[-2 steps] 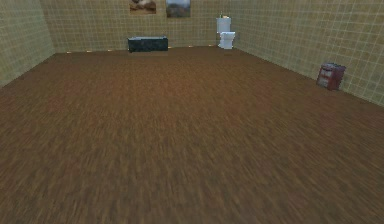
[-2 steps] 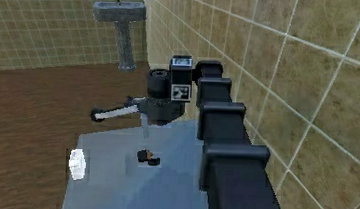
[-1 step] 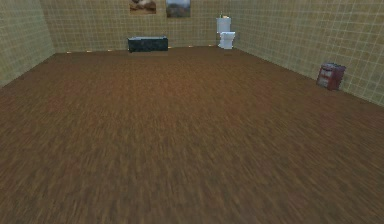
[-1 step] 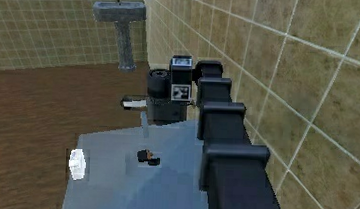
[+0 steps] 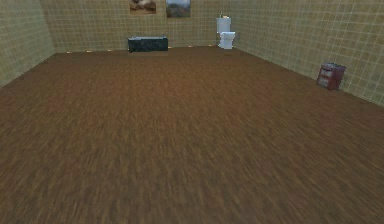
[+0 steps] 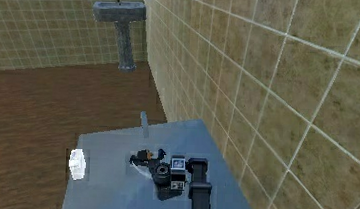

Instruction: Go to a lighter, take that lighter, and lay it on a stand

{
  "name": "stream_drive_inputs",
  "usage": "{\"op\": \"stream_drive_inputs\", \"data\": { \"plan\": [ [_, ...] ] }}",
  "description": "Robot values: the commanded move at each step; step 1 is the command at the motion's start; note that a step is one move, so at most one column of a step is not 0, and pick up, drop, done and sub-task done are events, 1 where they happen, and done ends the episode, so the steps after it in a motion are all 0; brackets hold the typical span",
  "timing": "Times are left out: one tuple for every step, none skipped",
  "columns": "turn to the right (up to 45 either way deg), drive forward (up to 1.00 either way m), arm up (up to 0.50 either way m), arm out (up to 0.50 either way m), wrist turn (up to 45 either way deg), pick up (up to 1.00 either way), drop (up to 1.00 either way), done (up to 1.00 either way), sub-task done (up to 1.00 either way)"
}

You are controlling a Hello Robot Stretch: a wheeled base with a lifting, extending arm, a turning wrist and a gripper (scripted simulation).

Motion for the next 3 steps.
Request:
{"op": "stream_drive_inputs", "data": {
  "plan": [
    [0.0, 0.00, 0.00, 0.00, 0.0, 1.00, 0.00, 0.00, 0.00],
    [0.0, 0.00, 0.10, 0.00, 0.0, 0.00, 0.00, 0.00, 0.00],
    [0.0, 0.00, 0.14, 0.00, 0.0, 0.00, 0.00, 0.00, 0.00]
  ]
}}
